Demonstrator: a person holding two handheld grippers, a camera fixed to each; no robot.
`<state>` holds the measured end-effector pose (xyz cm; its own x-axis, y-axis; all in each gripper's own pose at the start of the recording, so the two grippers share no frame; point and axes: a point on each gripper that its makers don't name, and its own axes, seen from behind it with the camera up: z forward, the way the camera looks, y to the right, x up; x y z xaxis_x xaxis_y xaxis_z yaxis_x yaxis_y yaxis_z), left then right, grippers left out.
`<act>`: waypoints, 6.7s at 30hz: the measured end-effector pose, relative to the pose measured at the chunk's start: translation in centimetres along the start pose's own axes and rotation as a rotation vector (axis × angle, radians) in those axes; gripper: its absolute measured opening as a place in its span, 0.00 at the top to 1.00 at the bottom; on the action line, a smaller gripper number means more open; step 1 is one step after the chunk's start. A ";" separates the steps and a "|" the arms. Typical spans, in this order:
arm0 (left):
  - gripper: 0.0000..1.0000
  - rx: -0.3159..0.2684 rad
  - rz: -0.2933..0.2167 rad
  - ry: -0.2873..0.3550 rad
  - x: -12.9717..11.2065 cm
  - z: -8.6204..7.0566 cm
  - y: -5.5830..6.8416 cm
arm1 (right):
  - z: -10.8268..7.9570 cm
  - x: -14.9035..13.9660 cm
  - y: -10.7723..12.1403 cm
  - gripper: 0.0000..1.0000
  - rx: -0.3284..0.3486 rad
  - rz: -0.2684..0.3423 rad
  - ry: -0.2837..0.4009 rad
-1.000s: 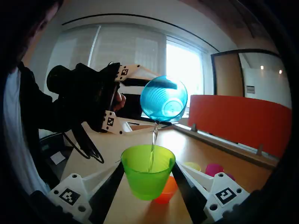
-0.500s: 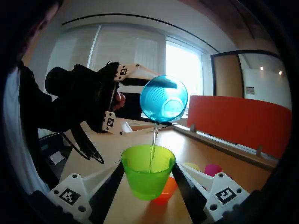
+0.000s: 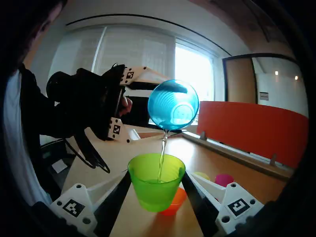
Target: Pour water
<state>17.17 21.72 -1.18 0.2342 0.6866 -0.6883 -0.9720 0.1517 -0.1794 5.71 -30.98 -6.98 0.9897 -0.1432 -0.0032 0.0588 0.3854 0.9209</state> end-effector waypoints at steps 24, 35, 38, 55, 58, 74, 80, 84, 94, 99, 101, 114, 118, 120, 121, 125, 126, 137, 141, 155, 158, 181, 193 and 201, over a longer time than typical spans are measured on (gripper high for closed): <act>0.19 0.014 0.062 0.002 0.3 0.3 -0.8 | 0.1 0.0 0.2 0.10 -0.007 -0.003 0.000; 0.19 0.018 0.085 -0.003 0.4 0.0 -1.2 | 0.2 0.1 0.3 0.10 -0.009 -0.005 0.001; 0.19 0.019 0.094 -0.003 0.4 -0.1 -1.2 | 0.3 0.1 0.4 0.10 -0.011 -0.006 0.002; 0.19 0.018 0.160 -0.007 0.7 0.0 -1.3 | 0.1 0.3 0.7 0.10 -0.024 -0.004 0.007; 0.19 0.016 0.171 -0.007 0.7 0.0 -1.2 | 0.1 0.3 0.7 0.10 -0.025 -0.003 0.008; 0.19 0.013 0.207 -0.009 0.9 -0.2 -0.7 | 0.1 0.4 0.8 0.10 -0.028 -0.006 0.006; 0.19 0.018 0.203 -0.007 1.0 -0.1 -0.9 | 0.1 0.4 0.7 0.10 -0.026 -0.006 0.006; 0.19 0.016 0.205 -0.007 1.0 -0.2 -0.8 | 0.1 0.4 0.7 0.10 -0.026 -0.007 0.006; 0.19 0.020 0.179 -0.009 0.9 -0.1 -0.8 | 0.2 0.5 0.7 0.10 -0.026 -0.008 0.006; 0.19 0.017 0.157 -0.010 0.7 -0.1 -0.6 | 0.2 0.4 0.6 0.10 -0.025 -0.007 0.006; 0.19 0.018 0.150 -0.013 0.6 -0.1 -0.6 | 0.2 0.4 0.6 0.10 -0.026 -0.008 0.005; 0.19 0.037 0.035 -0.035 -0.5 -0.2 -0.4 | 0.0 0.5 0.7 0.10 -0.031 -0.008 0.009; 0.19 0.045 -0.010 -0.044 -1.0 -0.3 -0.2 | -0.1 0.5 0.7 0.10 -0.032 -0.008 0.011; 0.19 0.051 -0.036 -0.050 -1.3 -0.3 -0.1 | -0.1 0.5 0.8 0.10 -0.033 -0.008 0.012; 0.19 0.054 -0.050 -0.053 -1.5 -0.3 -0.1 | -0.1 0.5 0.8 0.10 -0.033 -0.008 0.013; 0.19 0.062 -0.114 -0.062 -2.0 -0.4 0.2 | -0.2 0.5 0.8 0.10 -0.034 -0.008 0.014; 0.19 0.063 -0.132 -0.061 -2.1 -0.4 0.3 | -0.3 0.5 0.8 0.10 -0.034 -0.008 0.014; 0.19 0.087 -0.378 -0.054 -3.1 -0.9 0.3 | -0.2 0.9 0.9 0.10 -0.037 -0.009 0.020; 0.19 0.091 -0.447 -0.060 -3.4 -1.2 0.3 | -0.2 1.0 0.8 0.10 -0.038 -0.013 0.022; 0.19 0.067 -0.749 -0.053 -4.5 -1.2 1.0 | -0.5 1.6 0.8 0.10 -0.046 -0.017 0.033; 0.19 0.060 -0.818 -0.058 -4.9 -1.1 1.2 | -0.6 1.8 0.8 0.10 -0.048 -0.016 0.037; 0.19 0.035 -1.185 -0.108 -6.9 -1.1 2.7 | -1.1 2.7 1.2 0.10 -0.060 -0.010 0.068; 0.19 0.023 -1.287 -0.127 -7.5 -0.9 3.8 | -1.1 3.2 1.2 0.10 -0.062 -0.006 0.070; 0.19 -0.018 -1.271 -0.179 -8.1 -1.7 5.1 | -1.1 2.8 1.3 0.10 -0.057 -0.009 0.039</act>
<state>10.39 15.73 2.30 0.9854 0.1524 0.0760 -0.0674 0.7588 -0.6478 8.70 -29.83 -6.23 0.9933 -0.1120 -0.0276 0.0741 0.4359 0.8969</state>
